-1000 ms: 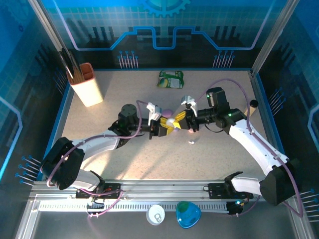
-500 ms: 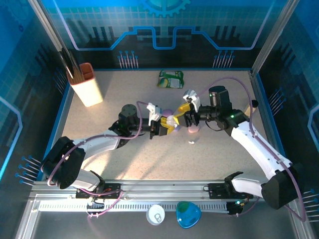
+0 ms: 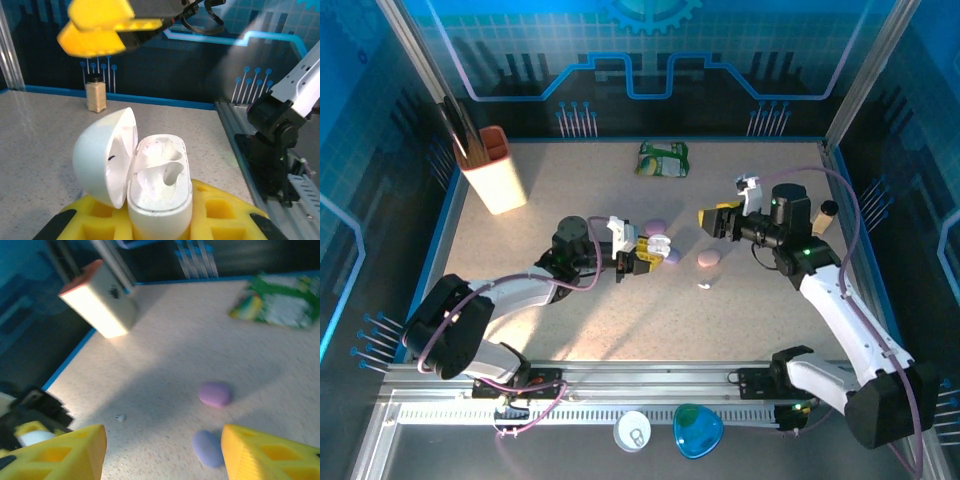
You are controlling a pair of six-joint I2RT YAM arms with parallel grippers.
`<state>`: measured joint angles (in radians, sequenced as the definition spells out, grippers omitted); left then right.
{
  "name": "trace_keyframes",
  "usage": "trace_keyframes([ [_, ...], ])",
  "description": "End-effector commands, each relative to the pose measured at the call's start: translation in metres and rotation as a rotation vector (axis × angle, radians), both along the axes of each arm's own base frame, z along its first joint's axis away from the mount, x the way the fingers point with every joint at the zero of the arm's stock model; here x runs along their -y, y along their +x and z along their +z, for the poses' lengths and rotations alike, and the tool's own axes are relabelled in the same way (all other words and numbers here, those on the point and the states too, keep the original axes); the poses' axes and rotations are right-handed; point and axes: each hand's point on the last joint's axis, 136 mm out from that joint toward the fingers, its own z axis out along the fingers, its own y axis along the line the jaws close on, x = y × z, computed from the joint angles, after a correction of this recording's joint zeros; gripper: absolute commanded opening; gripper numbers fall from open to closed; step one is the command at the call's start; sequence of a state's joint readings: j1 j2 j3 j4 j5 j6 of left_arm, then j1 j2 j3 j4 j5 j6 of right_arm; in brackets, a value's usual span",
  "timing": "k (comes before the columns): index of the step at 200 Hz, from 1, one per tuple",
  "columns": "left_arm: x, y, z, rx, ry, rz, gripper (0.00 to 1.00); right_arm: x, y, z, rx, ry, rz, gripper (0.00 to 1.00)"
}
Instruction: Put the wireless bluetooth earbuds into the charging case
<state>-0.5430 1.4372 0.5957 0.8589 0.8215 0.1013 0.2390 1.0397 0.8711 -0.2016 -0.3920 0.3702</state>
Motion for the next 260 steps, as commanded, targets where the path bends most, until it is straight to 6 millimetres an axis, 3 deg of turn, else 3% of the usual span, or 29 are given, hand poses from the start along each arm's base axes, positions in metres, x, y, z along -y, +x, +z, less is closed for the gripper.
trace_keyframes([
  [1, -0.004, 0.008, 0.004, 0.131, -0.015, 0.06, 0.01, 0.038, -0.014, -0.062, -0.292, -0.065, -0.239, 0.62],
  [21, -0.008, 0.016, 0.005, 0.199, -0.037, 0.124, 0.0, 0.045, -0.031, -0.103, -0.453, -0.069, -0.295, 0.58],
  [50, -0.009, 0.02, 0.007, 0.219, -0.049, 0.15, 0.0, 0.034, -0.05, -0.147, -0.613, 0.059, -0.33, 0.52],
  [90, -0.007, 0.02, 0.002, 0.202, -0.047, 0.139, 0.0, 0.018, -0.069, -0.188, -0.721, 0.095, -0.356, 0.5],
  [118, -0.005, 0.021, 0.0, 0.195, -0.047, 0.13, 0.0, 0.011, -0.071, -0.211, -0.761, 0.099, -0.359, 0.45],
  [198, -0.008, 0.018, -0.001, 0.178, -0.042, 0.137, 0.01, 0.003, -0.056, -0.231, -0.787, 0.053, -0.334, 0.4],
  [260, -0.008, 0.017, -0.003, 0.17, -0.033, 0.133, 0.01, -0.001, -0.043, -0.227, -0.765, 0.057, -0.321, 0.35],
])
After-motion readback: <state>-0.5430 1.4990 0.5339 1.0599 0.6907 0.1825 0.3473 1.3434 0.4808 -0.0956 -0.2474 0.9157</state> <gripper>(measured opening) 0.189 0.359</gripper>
